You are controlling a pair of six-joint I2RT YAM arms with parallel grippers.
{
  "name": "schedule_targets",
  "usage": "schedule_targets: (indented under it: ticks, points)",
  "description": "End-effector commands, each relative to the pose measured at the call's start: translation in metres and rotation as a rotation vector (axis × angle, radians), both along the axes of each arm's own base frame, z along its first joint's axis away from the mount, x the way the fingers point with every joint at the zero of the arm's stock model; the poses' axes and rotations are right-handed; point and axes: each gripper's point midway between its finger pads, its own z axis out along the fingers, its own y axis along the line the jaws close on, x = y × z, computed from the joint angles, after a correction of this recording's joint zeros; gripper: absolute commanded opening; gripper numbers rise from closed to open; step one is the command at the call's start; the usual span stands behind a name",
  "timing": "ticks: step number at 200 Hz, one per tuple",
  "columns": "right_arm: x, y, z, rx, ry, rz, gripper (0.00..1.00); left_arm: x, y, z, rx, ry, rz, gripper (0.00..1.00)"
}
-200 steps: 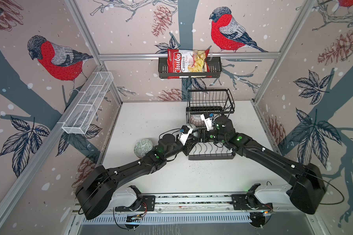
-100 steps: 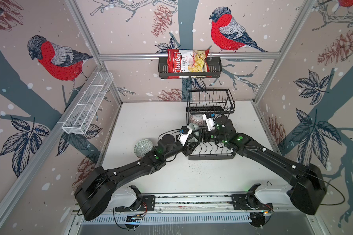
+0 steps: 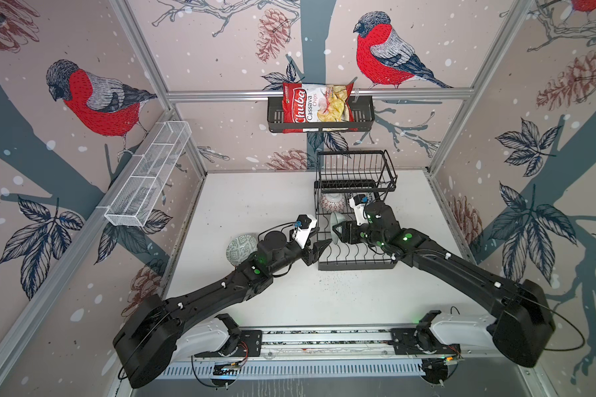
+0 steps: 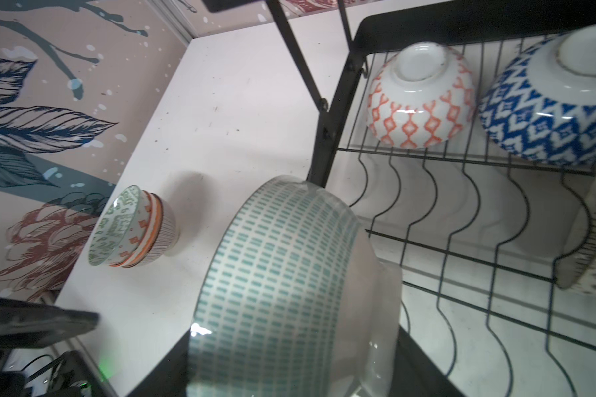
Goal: Load bowls into a dish rack
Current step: Place the bowl in the dish rack.
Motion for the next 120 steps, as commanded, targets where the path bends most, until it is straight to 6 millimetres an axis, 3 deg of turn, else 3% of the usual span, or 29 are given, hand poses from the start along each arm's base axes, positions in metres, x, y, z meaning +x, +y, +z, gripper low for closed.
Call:
schedule_targets:
  ticks: [1, 46, 120]
  points:
    - [0.013, -0.016, 0.001, -0.055, -0.061, -0.074, 0.57, 0.002, 0.006, 0.007, -0.026, -0.016, 0.022, 0.61]
    - [0.027, -0.037, -0.014, -0.155, -0.08, -0.156, 0.57, 0.005, 0.013, 0.006, -0.03, -0.005, 0.042, 0.61]
    - [0.046, -0.054, -0.033, -0.272, -0.118, -0.212, 0.56, 0.005, 0.015, 0.003, -0.026, 0.01, 0.044, 0.61]
